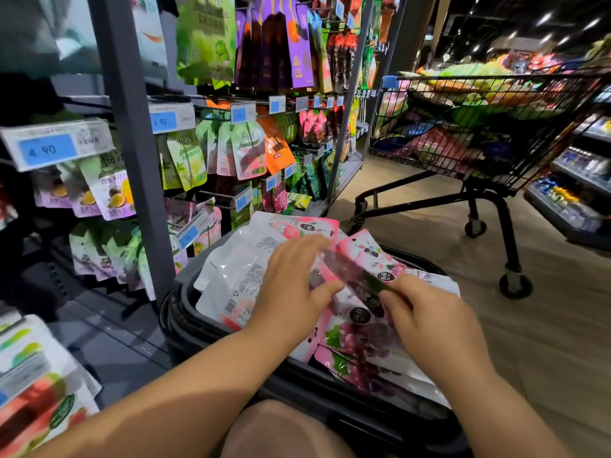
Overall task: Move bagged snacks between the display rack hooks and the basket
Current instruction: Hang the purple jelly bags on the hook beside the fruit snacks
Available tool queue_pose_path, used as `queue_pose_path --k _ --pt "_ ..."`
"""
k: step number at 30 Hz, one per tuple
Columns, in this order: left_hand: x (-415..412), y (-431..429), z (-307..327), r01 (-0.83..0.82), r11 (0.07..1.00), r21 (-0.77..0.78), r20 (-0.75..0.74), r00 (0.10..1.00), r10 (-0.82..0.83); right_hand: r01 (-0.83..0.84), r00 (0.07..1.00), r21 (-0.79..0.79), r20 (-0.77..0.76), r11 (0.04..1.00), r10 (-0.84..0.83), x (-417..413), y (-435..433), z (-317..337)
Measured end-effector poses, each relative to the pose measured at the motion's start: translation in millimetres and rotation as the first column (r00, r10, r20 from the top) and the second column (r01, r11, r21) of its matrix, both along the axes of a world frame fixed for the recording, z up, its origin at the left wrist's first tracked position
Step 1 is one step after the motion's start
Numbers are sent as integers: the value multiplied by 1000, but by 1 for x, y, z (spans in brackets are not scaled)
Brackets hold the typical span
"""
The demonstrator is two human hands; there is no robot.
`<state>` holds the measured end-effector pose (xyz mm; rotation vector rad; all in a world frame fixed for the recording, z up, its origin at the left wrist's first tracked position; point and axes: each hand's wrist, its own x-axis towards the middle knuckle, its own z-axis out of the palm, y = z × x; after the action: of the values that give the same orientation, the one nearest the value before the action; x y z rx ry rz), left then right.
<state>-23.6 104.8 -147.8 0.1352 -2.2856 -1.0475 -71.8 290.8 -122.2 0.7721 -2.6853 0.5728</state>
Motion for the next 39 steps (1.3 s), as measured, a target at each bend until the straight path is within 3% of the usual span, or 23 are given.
queue_pose_path --k 3,7,9,11,12,14,16,18,21,23,26,33,39 --pt "-1 3 -2 80 959 271 118 986 -115 -19 998 -402 54 916 44 -10 7 5" --pt "-2 12 -10 137 811 568 175 943 -282 30 932 -763 255 646 258 -19 7 4" --pt "-1 15 -12 170 650 741 131 912 -388 131 837 -876 349 465 422 -18 -2 1" --pt "3 16 -10 200 425 883 37 872 -489 230 768 -903 398 364 502 -17 -12 -2" --pt "6 17 -9 206 345 916 8 850 -527 246 744 -898 416 364 523 -17 -15 -5" --pt "10 17 -13 214 298 930 -11 828 -561 208 714 -868 449 450 537 -18 -14 -11" --pt "11 14 -20 197 320 927 0 851 -525 89 772 -748 469 658 429 -25 -2 -16" --pt "13 8 -25 153 357 921 37 881 -471 -34 852 -527 428 849 300 -34 16 -18" --pt "18 0 -30 121 443 888 86 904 -419 -152 902 -160 382 975 203 -45 44 -25" --pt "20 -3 -34 103 466 879 97 917 -387 -245 897 28 387 969 216 -48 56 -33" --pt "20 -7 -39 61 459 887 120 927 -355 -343 894 135 352 929 279 -51 64 -46" --pt "20 -10 -42 30 467 884 137 938 -320 -325 922 124 264 938 284 -49 65 -57" --pt "21 -15 -43 10 476 880 145 947 -287 -324 943 52 103 945 318 -46 63 -68"
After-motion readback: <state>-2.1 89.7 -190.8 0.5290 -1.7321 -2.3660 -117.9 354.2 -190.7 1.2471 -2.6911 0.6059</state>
